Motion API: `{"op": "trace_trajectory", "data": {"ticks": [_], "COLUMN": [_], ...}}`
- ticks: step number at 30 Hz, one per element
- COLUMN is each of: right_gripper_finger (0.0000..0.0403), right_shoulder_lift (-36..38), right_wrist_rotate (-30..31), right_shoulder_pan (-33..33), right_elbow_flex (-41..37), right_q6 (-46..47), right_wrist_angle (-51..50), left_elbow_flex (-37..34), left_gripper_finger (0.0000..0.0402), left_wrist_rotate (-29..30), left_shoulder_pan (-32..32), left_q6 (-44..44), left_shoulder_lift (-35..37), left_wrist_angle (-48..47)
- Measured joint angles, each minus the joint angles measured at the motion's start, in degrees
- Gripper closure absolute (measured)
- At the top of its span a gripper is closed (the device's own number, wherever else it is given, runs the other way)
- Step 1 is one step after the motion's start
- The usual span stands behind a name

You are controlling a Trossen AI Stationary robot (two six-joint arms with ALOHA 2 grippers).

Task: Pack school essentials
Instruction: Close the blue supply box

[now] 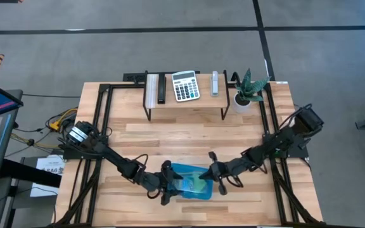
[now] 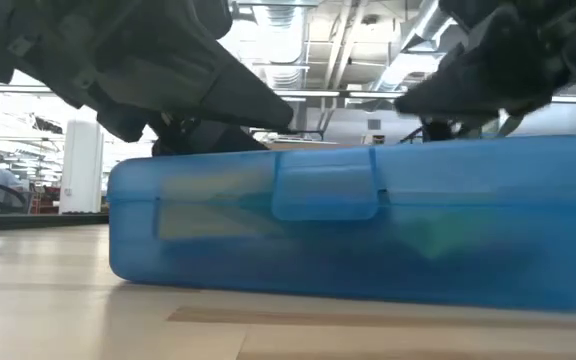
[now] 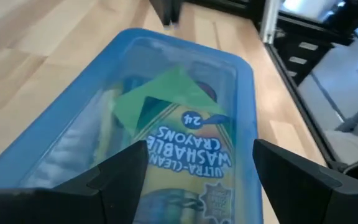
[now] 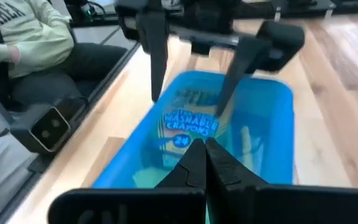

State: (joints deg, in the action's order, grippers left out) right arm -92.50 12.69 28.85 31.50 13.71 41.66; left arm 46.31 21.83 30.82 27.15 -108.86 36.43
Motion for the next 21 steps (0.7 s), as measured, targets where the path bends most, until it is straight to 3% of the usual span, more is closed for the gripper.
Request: {"op": "trace_trajectory", "data": {"ticks": [6, 13, 21], "right_gripper_finger": [0.0398, 0.0398, 0.0398], "right_shoulder_lift": [-8.51, -16.09, -15.17], "right_wrist_rotate": [-0.50, -0.48, -2.08], "right_shoulder_pan": [0.03, -0.25, -4.05], "right_elbow_flex": [0.06, 1.17, 1.16], "right_q6": [0.76, 1.94, 1.34], "right_wrist_angle": [6.85, 10.45, 6.50], "left_elbow_flex": [0.23, 0.15, 0.08], "left_gripper_finger": [0.0122, 0.0156, 0.0207], "left_wrist_rotate": [3.22, 5.38, 12.36], "left_shoulder_pan": [0.59, 0.90, -0.59], "left_q6": [2.24, 1.13, -0.63], "left_shoulder_lift": [0.26, 0.17, 0.07], "left_wrist_angle": [-3.33, -5.01, -8.30]}}
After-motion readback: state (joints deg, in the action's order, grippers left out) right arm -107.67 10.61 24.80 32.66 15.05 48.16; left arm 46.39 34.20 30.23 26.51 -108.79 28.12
